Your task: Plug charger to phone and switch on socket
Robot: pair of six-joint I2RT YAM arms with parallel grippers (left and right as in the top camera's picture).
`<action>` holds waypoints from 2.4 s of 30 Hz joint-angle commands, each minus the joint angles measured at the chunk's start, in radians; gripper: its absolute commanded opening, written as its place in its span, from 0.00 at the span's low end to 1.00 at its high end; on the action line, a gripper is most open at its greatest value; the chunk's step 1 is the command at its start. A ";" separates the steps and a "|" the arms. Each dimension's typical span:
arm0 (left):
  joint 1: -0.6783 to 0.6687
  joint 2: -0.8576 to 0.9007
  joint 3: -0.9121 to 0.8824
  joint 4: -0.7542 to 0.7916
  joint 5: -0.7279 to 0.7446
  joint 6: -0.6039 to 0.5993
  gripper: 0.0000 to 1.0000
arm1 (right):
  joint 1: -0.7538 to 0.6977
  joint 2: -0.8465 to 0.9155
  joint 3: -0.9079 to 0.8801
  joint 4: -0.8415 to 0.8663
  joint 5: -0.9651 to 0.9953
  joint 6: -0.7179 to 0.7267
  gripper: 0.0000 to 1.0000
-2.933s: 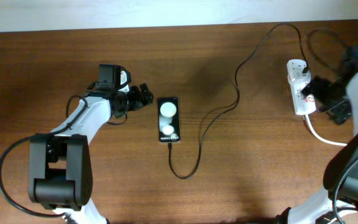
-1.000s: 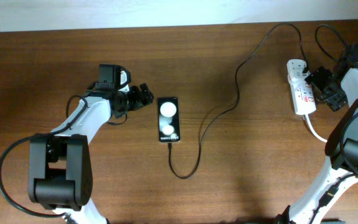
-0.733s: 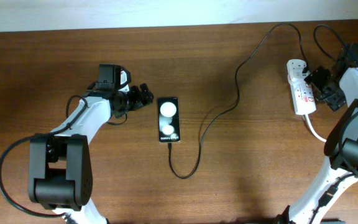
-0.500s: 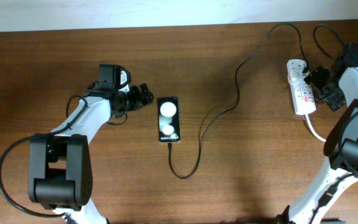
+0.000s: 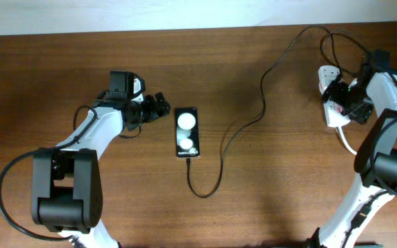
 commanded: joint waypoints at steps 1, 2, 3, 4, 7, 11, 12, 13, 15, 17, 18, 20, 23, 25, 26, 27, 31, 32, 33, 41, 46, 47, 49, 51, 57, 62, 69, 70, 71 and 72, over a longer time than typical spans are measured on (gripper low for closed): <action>0.002 -0.005 0.018 -0.001 0.008 0.002 0.99 | 0.043 0.051 -0.031 0.002 -0.012 -0.040 0.99; 0.002 -0.005 0.018 -0.001 0.008 0.002 0.99 | 0.043 0.051 -0.031 0.012 -0.011 -0.040 0.99; 0.002 -0.005 0.018 -0.001 0.008 0.002 0.99 | 0.043 0.051 -0.031 0.024 -0.012 -0.040 0.99; 0.002 -0.005 0.018 -0.001 0.008 0.002 0.99 | 0.043 0.051 -0.031 0.031 -0.012 -0.040 0.99; 0.002 -0.005 0.018 -0.001 0.007 0.002 0.99 | 0.043 0.051 -0.031 0.034 -0.012 -0.040 0.99; 0.002 -0.005 0.018 -0.001 0.008 0.002 0.99 | 0.043 0.051 -0.031 0.034 -0.012 -0.040 0.99; 0.002 -0.005 0.018 -0.001 0.008 0.002 0.99 | 0.043 0.051 -0.031 0.034 -0.012 -0.040 0.99; 0.002 -0.005 0.018 -0.001 0.008 0.002 0.99 | 0.043 0.051 -0.031 0.034 -0.012 -0.040 0.99; 0.002 -0.005 0.018 -0.001 0.007 0.002 0.99 | 0.043 0.051 -0.031 0.034 -0.012 -0.040 0.99; 0.002 -0.005 0.018 -0.001 0.007 0.002 0.99 | 0.043 0.051 -0.031 0.034 -0.012 -0.040 0.99; 0.002 -0.005 0.018 -0.001 0.008 0.002 0.99 | 0.043 0.051 -0.031 0.034 -0.012 -0.040 0.99; 0.002 -0.005 0.018 -0.001 0.008 0.002 0.99 | 0.043 0.051 -0.031 0.034 -0.012 -0.040 0.99; 0.002 -0.005 0.018 -0.001 0.007 0.002 0.99 | 0.043 0.051 -0.031 0.034 -0.012 -0.040 0.99; 0.002 -0.005 0.018 -0.001 0.008 0.002 0.99 | 0.043 0.051 -0.031 0.034 -0.012 -0.040 0.99; 0.002 -0.005 0.018 -0.001 0.007 0.002 0.99 | 0.043 0.051 -0.031 0.034 -0.011 -0.040 0.99; 0.002 -0.005 0.018 -0.001 0.008 0.002 0.99 | 0.043 0.051 -0.031 0.034 -0.012 -0.040 0.99; 0.002 -0.005 0.018 -0.001 0.007 0.002 0.99 | 0.043 0.051 -0.031 0.034 -0.012 -0.040 0.99; 0.002 -0.005 0.018 -0.001 0.008 0.002 0.99 | 0.043 0.051 -0.031 0.034 -0.012 -0.040 0.99; 0.002 -0.005 0.018 -0.001 0.007 0.002 0.99 | 0.043 0.051 -0.031 0.034 -0.012 -0.040 0.99; 0.002 -0.005 0.018 -0.001 0.008 0.002 0.99 | 0.043 0.051 -0.031 0.034 -0.012 -0.040 0.99; 0.002 -0.002 0.017 -0.001 0.007 0.002 0.99 | 0.043 0.051 -0.031 0.034 -0.012 -0.040 0.99; 0.002 -0.002 0.017 -0.001 0.007 0.002 0.99 | 0.043 0.051 -0.031 0.034 -0.011 -0.040 0.99; 0.002 -0.002 0.017 -0.001 0.007 0.002 0.99 | 0.043 0.051 -0.031 0.034 -0.012 -0.040 0.99; 0.002 0.001 0.017 0.000 0.007 0.002 0.99 | 0.043 0.051 -0.031 0.034 -0.012 -0.040 0.99; -0.039 0.001 0.017 -0.001 0.007 0.002 0.99 | 0.043 0.051 -0.031 0.034 -0.011 -0.040 0.99; -0.076 -0.007 0.017 -0.001 0.007 0.002 0.99 | 0.043 0.051 -0.031 0.034 -0.012 -0.040 0.99; -0.085 -0.136 0.017 -0.001 0.007 0.002 0.99 | 0.043 0.051 -0.031 0.034 -0.012 -0.040 0.99; -0.085 -0.159 0.017 -0.001 0.007 0.002 0.99 | 0.043 0.051 -0.031 0.034 -0.012 -0.040 0.99; -0.085 -0.182 0.017 -0.001 0.007 0.002 0.99 | 0.043 0.051 -0.031 0.034 -0.012 -0.040 0.99; -0.086 -0.195 0.017 -0.001 0.007 0.002 0.99 | 0.043 0.051 -0.031 0.034 -0.012 -0.040 0.99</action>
